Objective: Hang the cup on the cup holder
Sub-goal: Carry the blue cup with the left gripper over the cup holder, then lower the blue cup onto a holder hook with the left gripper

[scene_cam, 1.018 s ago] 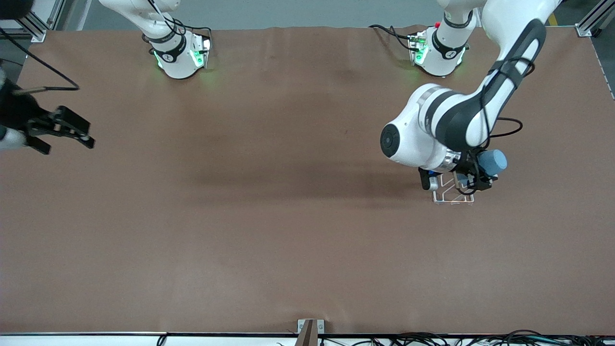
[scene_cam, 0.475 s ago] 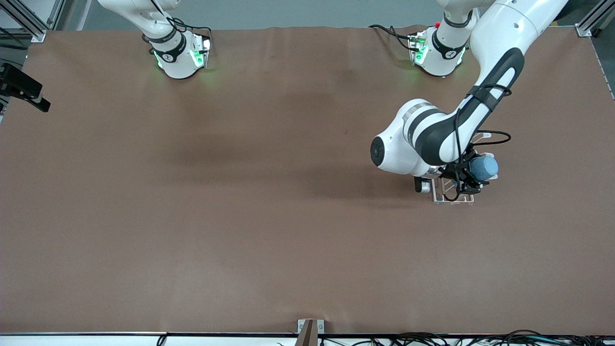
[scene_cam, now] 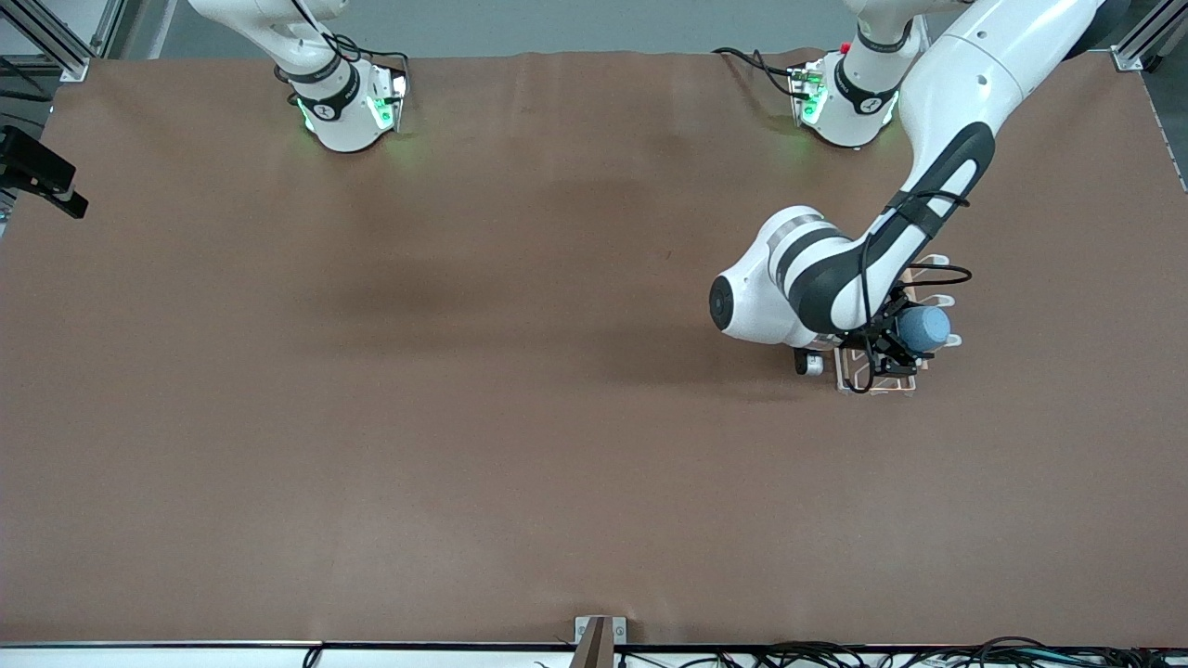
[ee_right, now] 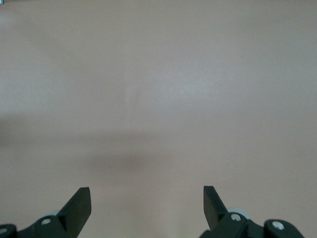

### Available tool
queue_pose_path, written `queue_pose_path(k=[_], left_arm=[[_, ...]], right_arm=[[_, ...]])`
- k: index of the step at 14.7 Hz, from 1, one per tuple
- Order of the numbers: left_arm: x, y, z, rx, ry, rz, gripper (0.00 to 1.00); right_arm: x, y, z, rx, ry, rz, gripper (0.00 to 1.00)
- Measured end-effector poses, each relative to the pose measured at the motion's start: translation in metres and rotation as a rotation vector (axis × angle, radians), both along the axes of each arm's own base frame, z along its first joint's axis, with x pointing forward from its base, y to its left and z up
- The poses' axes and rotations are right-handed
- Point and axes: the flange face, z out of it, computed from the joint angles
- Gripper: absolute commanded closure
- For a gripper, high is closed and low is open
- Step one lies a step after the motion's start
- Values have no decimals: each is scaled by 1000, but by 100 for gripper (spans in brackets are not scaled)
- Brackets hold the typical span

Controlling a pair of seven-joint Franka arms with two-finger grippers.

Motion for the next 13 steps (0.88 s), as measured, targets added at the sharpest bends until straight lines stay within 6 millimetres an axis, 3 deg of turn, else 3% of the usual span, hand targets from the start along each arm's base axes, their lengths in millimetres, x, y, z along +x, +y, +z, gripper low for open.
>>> queue_pose_path(k=[1,4,8,10,13], left_arm=[[0,1,-5,2,-6,5,0],[-1,3,-13,9,-28,24,0],[5,2,-3,11,-65,44,0],[23,6,25,-17,-130,86,0],[57,11,100,-150,-271,217,0]], right_arm=[[0,0,-1,0,2,0,0],[2,-1,-4,0,8,-2,0],[5,-4,-9,0,18,-7,0],[6,-4,-11,0,22,-8,0],[6,-7,-14,1,28,-14,0]])
